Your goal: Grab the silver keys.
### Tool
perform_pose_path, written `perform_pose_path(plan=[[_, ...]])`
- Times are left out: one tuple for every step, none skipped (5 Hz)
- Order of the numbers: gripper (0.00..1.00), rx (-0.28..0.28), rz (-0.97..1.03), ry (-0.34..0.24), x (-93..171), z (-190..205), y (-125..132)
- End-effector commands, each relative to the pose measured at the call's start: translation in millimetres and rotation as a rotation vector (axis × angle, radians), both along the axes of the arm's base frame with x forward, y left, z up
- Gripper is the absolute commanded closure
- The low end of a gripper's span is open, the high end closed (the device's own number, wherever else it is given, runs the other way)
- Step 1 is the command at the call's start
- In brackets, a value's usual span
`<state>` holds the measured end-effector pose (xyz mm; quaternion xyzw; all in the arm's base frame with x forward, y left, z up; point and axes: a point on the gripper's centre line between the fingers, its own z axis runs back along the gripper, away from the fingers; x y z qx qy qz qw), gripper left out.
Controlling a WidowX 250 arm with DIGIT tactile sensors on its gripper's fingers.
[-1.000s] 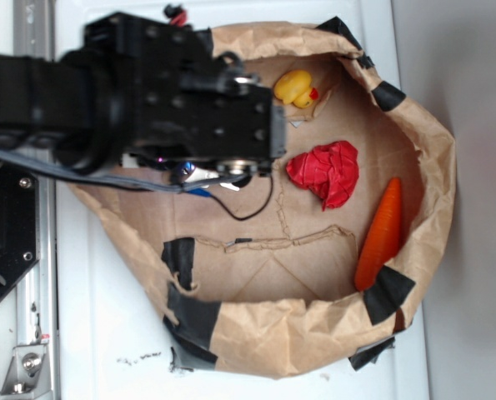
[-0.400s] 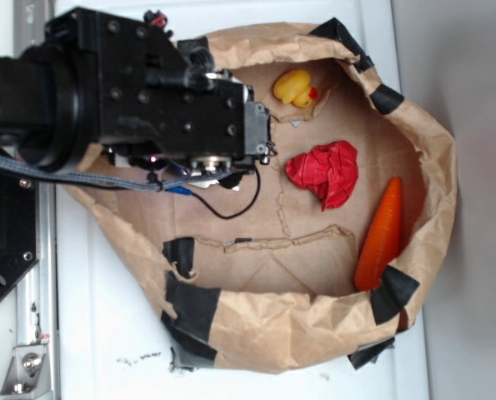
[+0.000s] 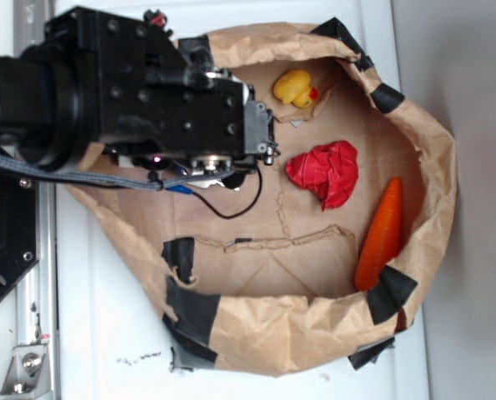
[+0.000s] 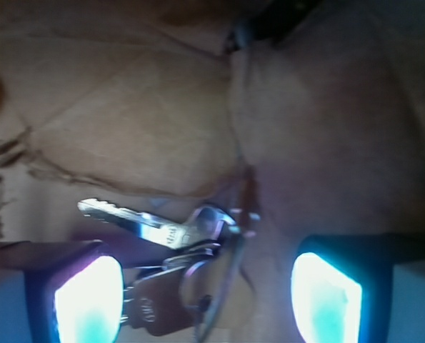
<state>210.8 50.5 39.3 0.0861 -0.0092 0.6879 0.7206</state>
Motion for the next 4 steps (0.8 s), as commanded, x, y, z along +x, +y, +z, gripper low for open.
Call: perform_pose_path(plan=[[1.00, -0.006, -0.031, -0.083, -7.2, -4.0, 13.4], [1.00, -0.012, -0.038, -0.076, -3.8, -0.8, 14.2], [1.00, -0.028, -0.053, -0.068, -0.8, 5.1, 13.7], [1.00, -0.039, -0.061, -0.082, 5.1, 10.7, 13.8]])
